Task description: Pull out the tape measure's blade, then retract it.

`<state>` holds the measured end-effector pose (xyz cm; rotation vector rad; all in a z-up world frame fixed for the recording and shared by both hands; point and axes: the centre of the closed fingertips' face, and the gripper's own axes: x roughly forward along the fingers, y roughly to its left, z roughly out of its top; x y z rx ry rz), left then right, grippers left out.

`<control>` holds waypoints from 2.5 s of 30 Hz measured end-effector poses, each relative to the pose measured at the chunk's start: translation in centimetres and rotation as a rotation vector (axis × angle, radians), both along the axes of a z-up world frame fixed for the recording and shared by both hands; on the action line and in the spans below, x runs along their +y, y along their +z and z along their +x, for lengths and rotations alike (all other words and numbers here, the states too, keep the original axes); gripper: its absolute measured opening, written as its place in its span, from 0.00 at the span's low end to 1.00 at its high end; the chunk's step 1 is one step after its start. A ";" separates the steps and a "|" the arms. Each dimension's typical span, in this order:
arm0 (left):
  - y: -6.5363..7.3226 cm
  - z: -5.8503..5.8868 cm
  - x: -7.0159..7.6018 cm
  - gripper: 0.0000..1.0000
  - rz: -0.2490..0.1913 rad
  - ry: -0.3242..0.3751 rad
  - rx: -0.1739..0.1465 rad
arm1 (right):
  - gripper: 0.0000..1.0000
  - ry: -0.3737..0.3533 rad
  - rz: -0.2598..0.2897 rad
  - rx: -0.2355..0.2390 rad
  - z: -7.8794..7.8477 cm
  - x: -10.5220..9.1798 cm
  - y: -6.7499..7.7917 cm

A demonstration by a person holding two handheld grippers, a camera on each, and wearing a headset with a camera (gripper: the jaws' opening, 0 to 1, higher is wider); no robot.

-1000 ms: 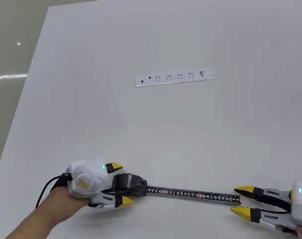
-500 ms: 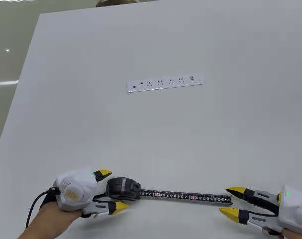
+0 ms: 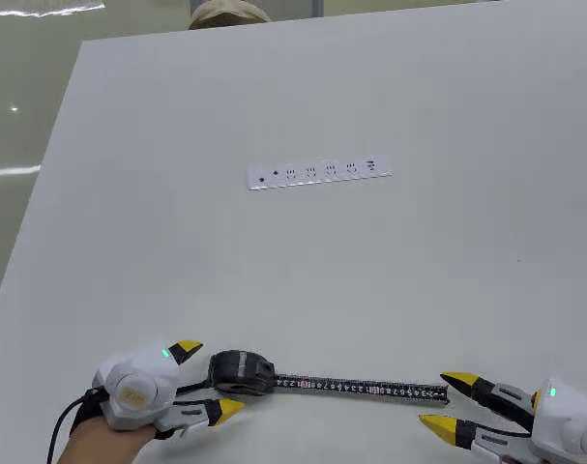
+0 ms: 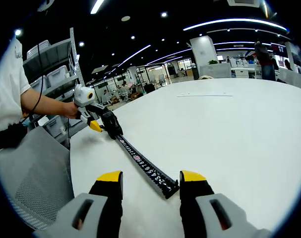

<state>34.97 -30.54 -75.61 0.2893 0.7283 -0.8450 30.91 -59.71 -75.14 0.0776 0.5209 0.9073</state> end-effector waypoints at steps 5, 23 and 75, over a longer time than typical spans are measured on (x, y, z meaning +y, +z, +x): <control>0.0 -0.5 0.6 0.65 -0.001 0.044 -0.007 | 0.47 -0.029 -0.023 -0.006 0.0 0.0 0.3; 1.2 -1.6 1.5 0.70 -0.069 0.154 -0.014 | 0.49 -0.093 -0.079 -0.059 -0.9 0.2 1.0; 2.5 -6.4 4.0 0.81 -0.137 0.329 -0.033 | 0.59 -0.189 -0.078 -0.080 -4.2 -0.1 2.8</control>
